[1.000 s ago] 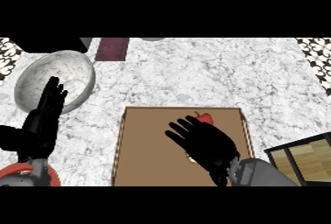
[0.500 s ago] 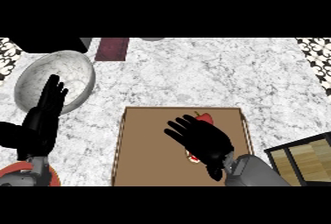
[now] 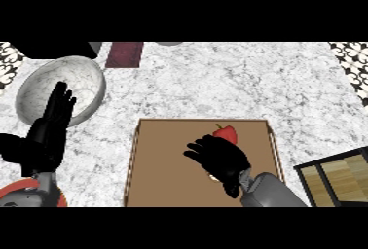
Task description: Pick the cupcake from the tray and place it in the tiered shelf
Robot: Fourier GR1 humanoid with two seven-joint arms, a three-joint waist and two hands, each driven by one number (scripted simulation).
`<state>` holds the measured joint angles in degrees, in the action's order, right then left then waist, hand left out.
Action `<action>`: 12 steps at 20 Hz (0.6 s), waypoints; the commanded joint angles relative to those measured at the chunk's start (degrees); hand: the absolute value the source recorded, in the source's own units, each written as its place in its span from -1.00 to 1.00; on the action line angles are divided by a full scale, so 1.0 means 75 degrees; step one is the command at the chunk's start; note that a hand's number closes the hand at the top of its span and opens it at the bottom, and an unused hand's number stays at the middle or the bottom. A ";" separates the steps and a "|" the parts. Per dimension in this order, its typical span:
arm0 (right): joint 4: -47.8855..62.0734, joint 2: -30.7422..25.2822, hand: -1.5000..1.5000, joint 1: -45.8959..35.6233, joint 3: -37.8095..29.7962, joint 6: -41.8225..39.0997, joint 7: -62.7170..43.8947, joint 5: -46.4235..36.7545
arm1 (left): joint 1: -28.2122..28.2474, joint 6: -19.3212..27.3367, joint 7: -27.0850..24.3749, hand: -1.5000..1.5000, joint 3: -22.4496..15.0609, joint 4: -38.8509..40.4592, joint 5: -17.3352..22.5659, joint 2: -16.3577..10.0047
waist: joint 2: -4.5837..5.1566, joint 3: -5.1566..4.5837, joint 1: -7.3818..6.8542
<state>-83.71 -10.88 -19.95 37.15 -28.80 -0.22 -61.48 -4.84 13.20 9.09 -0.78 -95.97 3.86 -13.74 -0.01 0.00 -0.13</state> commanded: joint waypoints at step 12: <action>-0.0647 -0.1365 1.00 0.2370 -0.0653 0.2056 0.0203 -0.0918 | 0.0439 -0.0172 -0.0226 0.00 0.0542 0.0043 0.0000 0.0036 | -0.0090 0.0006 0.0536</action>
<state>-85.47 -14.98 -12.69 36.51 -18.11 4.59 -68.80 -2.96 11.72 7.78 1.33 -95.89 3.35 -12.63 -0.51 0.00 1.25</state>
